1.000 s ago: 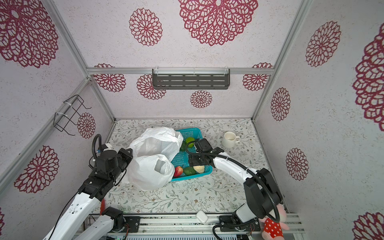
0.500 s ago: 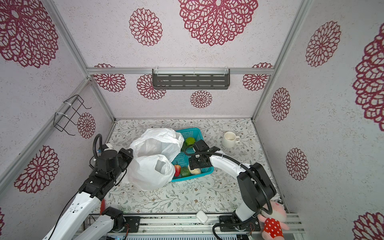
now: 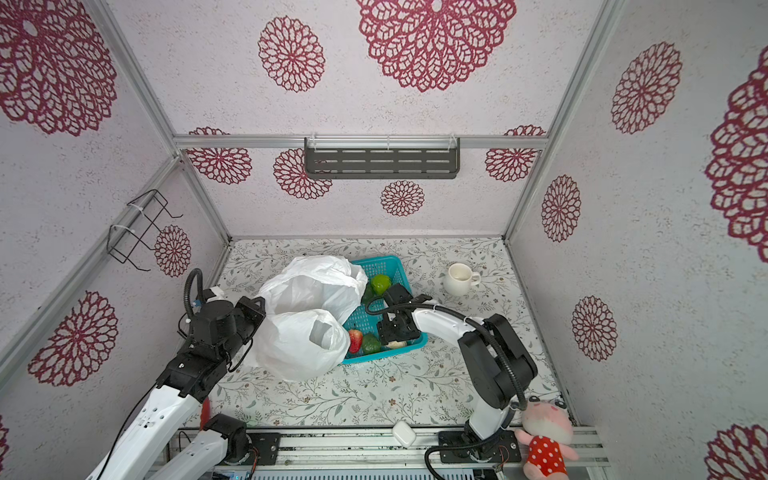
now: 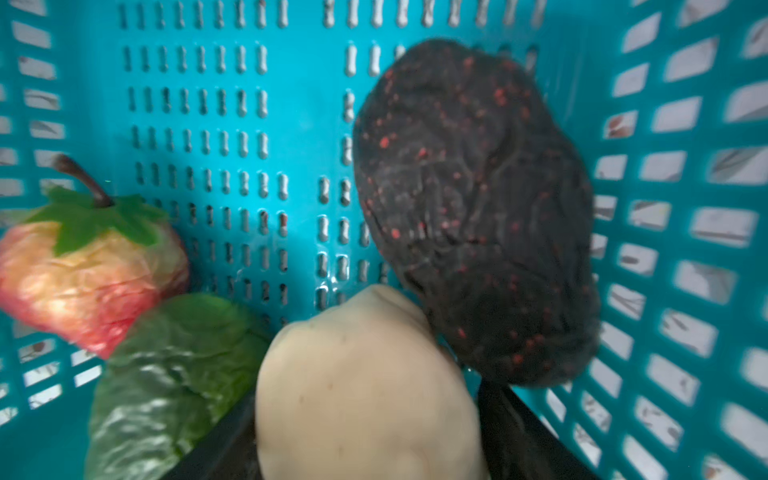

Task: Place the fruits into the plastic bag
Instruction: 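Close the right gripper on the cream fruit in the basket, then lift the cream fruit and carry it into the open white bag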

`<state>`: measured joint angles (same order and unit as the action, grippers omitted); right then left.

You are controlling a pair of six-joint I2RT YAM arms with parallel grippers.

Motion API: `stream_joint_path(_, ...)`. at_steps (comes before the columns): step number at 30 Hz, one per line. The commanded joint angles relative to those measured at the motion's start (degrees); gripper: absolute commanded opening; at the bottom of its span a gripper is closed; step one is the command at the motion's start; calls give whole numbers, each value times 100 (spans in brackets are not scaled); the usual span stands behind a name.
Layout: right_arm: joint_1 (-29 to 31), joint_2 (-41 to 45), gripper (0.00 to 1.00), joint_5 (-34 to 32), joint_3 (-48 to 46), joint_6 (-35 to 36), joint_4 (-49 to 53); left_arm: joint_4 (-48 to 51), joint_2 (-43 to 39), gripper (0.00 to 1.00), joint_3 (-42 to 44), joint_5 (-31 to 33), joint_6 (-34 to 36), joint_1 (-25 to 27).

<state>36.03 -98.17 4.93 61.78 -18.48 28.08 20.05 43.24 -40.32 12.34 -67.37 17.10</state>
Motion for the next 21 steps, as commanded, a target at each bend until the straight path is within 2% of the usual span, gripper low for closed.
stream_joint_path(1,-8,-5,68,-31,108,143,30,-16,-88,0,103,73,-63,-23)
stream_joint_path(3,-8,103,60,-17,42,156,-96,-4,-90,0,94,85,-48,-24)
stream_joint_path(7,-8,608,38,3,-112,165,-467,-23,-66,0,72,63,-32,-23)
stream_joint_path(8,-8,762,37,41,-158,167,-595,-36,-62,0,59,58,-21,-23)
stream_joint_path(10,-8,1126,36,236,-280,196,-948,-58,-48,0,46,41,8,-25)
stream_joint_path(15,18,1920,37,1533,-500,296,-1753,-67,-24,0,12,32,77,-23)
stream_joint_path(21,203,2170,37,2990,-299,313,-2106,-88,-9,0,6,1,110,-23)
